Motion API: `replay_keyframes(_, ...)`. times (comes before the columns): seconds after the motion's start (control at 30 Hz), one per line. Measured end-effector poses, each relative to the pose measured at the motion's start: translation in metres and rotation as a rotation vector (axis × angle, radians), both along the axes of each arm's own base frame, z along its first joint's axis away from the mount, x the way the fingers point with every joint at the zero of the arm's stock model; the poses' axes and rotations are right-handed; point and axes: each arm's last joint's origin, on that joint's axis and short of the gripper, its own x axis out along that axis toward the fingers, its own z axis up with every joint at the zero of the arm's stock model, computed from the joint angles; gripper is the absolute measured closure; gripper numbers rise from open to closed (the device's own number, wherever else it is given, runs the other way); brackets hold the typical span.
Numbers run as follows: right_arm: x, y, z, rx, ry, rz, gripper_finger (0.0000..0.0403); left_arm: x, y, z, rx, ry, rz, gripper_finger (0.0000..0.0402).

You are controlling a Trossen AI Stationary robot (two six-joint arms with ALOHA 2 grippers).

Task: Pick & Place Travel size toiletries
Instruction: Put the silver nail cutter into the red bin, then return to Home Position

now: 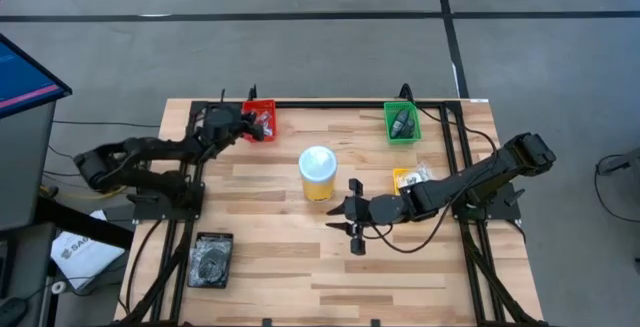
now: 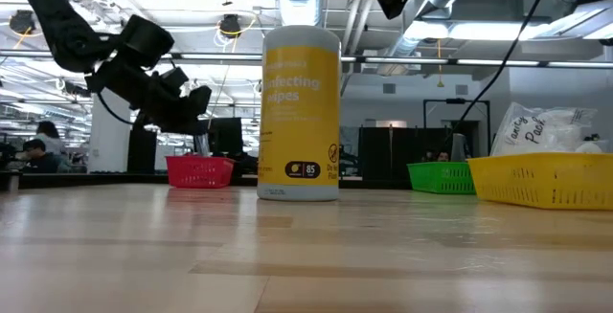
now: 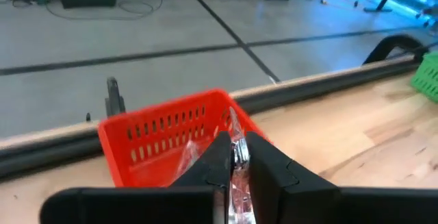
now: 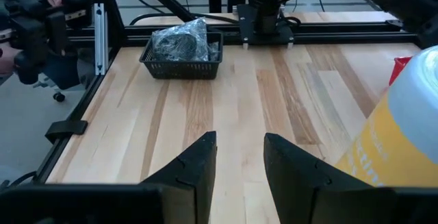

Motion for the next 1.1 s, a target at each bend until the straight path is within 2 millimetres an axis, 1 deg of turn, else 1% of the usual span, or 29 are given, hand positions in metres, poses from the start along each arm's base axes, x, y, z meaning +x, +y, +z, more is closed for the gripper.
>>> replay_keyframes(0.1, 0.0, -0.001, 0.0, 0.0, 0.0, -0.002, 0.029, 0.002, 0.001, -0.006, -0.015, 0.013, -0.007, 0.0375)
replay_keyframes(0.2, 0.001, -0.002, 0.0, -0.001, 0.002, -0.007, 0.029, 0.003, 0.002, -0.01, -0.03, 0.028, -0.011, 0.0357)
replay_keyframes(0.3, 0.001, -0.003, -0.001, -0.003, 0.007, -0.008, 0.029, 0.004, 0.001, -0.011, -0.045, 0.016, -0.046, 0.0335)
replay_keyframes(0.57, 0.0, -0.003, -0.001, -0.005, 0.015, -0.007, 0.029, 0.004, 0.0, -0.009, -0.052, -0.009, -0.057, 0.027)
replay_keyframes(0.7, 0.0, -0.003, -0.002, -0.006, 0.018, -0.007, 0.029, 0.002, -0.002, 0.001, -0.018, -0.035, -0.084, 0.0244)
replay_keyframes(0.83, 0.0, -0.003, -0.003, -0.01, 0.028, -0.008, 0.029, -0.002, -0.006, 0.012, 0.011, -0.033, -0.105, 0.0228)
replay_keyframes(1.0, 0.0, -0.003, -0.003, -0.013, 0.031, -0.01, 0.029, -0.01, -0.015, 0.021, -0.008, -0.015, -0.123, 0.0225)
replay_keyframes(1.1, 0.0, -0.003, -0.003, -0.016, 0.031, -0.013, 0.029, -0.015, -0.022, 0.025, -0.042, -0.021, -0.194, 0.0227)
